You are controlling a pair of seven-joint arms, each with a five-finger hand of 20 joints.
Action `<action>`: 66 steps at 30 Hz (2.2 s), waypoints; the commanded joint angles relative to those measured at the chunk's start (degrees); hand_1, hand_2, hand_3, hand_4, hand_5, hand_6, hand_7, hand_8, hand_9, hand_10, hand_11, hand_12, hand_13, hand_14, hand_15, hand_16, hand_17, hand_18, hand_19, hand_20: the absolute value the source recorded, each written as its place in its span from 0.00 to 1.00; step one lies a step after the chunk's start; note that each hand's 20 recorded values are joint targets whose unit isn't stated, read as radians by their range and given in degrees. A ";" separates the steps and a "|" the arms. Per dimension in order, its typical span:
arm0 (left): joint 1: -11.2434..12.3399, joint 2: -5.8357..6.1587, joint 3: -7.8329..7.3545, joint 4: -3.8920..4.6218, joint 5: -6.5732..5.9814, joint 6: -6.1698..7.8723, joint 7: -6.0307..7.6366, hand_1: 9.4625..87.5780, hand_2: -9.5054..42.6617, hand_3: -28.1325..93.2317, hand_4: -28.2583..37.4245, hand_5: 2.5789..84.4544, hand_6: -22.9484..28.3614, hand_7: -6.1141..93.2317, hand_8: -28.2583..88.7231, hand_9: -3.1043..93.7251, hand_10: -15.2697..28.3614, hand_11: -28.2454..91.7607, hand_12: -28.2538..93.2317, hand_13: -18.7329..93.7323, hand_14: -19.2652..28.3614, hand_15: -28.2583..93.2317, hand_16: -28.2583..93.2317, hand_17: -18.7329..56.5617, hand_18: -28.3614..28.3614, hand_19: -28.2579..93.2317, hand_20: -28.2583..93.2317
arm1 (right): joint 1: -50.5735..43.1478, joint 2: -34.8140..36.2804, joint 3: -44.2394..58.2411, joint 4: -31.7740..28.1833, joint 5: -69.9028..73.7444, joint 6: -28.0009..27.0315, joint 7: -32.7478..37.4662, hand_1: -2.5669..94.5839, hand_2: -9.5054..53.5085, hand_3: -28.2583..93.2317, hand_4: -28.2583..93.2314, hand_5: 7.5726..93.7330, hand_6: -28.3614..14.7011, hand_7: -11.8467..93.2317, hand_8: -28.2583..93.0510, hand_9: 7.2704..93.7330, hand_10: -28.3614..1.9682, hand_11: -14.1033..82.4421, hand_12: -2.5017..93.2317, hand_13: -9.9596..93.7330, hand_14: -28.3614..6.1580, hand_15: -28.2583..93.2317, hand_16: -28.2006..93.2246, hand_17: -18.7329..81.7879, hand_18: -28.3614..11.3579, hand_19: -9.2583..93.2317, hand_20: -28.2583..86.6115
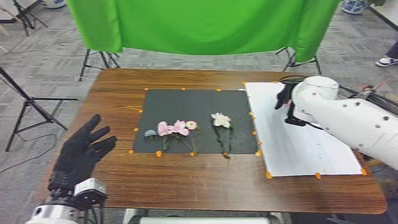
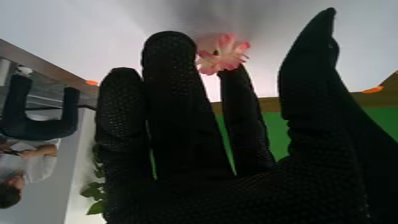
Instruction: Arrange flowers
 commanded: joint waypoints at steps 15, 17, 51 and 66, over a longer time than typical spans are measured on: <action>-0.20 -1.78 0.10 0.14 1.15 -1.33 -1.53 0.26 0.33 0.75 0.12 0.37 0.60 0.14 0.18 0.31 0.77 0.43 0.32 0.34 0.98 0.71 0.13 0.16 1.00 0.71 0.22 | 0.89 1.18 -6.92 -0.79 -7.74 11.71 -0.29 0.53 0.04 0.83 0.00 0.64 0.68 0.37 0.20 0.71 0.64 0.31 0.17 0.81 0.67 0.78 0.32 0.64 0.33 1.00 0.38; -0.39 -2.07 0.04 0.19 1.47 -1.57 -1.84 0.26 0.33 0.75 0.12 0.37 0.60 0.14 0.18 0.31 0.77 0.43 0.32 0.34 0.98 0.71 0.13 0.16 1.00 0.71 0.22 | 1.33 1.21 -8.21 -0.66 -9.25 12.37 0.31 0.57 0.03 0.82 0.00 0.68 0.70 0.39 0.21 0.77 0.66 0.28 0.21 0.83 0.70 0.77 0.33 0.66 0.34 1.00 0.39; 0.49 3.56 0.68 0.25 -1.22 0.92 1.51 0.26 0.33 0.75 0.12 0.37 0.61 0.14 0.18 0.31 0.77 0.44 0.32 0.34 0.98 0.71 0.13 0.16 1.00 0.71 0.22 | -2.51 4.79 -5.11 -15.86 -12.26 14.07 2.42 0.57 0.00 0.86 0.01 0.70 0.62 0.34 0.23 0.79 0.53 0.30 0.23 0.86 0.71 0.75 0.36 0.70 0.32 1.00 0.44; 0.10 3.74 1.24 0.51 -1.14 0.44 1.38 0.26 0.33 0.75 0.12 0.38 0.61 0.14 0.18 0.31 0.77 0.44 0.32 0.34 0.98 0.71 0.13 0.16 1.00 0.71 0.23 | -4.47 6.95 -1.82 -13.37 -9.66 10.00 6.11 0.45 0.00 0.88 0.02 0.50 0.61 0.25 0.15 0.61 0.31 0.28 0.17 0.81 0.60 0.78 0.32 0.66 0.26 1.00 0.42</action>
